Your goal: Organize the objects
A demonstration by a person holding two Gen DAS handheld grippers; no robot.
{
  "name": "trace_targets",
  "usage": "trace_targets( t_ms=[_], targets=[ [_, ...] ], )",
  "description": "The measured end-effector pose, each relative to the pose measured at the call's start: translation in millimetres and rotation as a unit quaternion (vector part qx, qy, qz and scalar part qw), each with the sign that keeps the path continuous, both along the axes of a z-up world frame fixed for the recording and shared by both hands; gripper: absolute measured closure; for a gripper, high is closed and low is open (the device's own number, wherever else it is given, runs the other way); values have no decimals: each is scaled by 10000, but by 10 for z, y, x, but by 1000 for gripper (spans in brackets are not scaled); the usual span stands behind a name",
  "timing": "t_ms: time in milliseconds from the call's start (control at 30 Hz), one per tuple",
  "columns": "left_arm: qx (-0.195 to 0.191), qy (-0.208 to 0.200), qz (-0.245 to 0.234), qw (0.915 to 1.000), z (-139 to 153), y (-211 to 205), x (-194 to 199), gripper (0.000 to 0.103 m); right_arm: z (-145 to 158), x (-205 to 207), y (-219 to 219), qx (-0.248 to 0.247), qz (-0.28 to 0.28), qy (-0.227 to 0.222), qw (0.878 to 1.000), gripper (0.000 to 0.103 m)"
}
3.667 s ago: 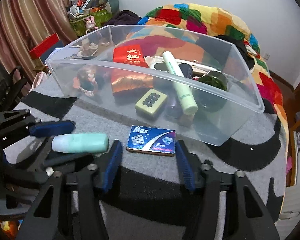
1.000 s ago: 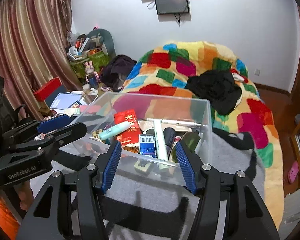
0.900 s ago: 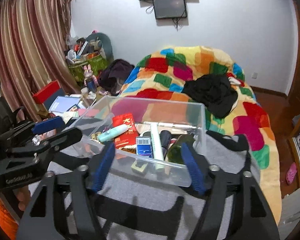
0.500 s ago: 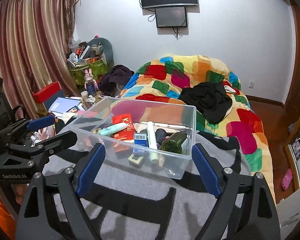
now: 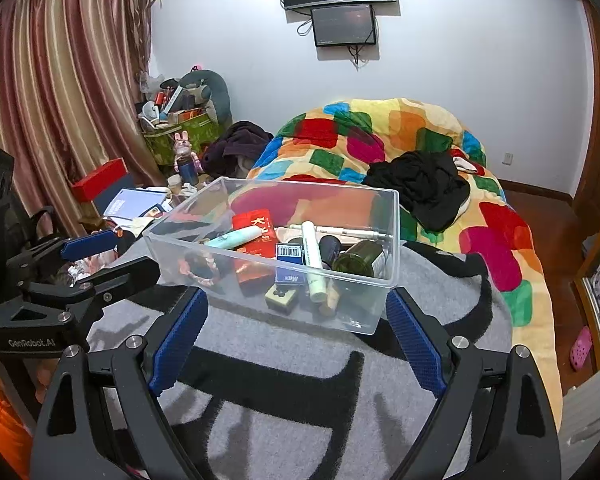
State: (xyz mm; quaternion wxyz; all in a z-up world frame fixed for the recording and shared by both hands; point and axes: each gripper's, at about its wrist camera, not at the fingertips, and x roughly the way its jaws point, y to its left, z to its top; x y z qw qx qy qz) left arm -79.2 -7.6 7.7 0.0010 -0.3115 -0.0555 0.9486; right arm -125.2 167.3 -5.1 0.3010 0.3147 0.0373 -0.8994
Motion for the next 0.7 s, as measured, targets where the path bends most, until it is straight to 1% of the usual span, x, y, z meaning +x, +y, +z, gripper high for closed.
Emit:
trace_targets(
  t_ms=[700],
  targets=[
    [12, -27, -3, 10000, -3, 13, -2, 6, 17, -15, 13, -54, -17, -24, 10000, 14]
  ],
)
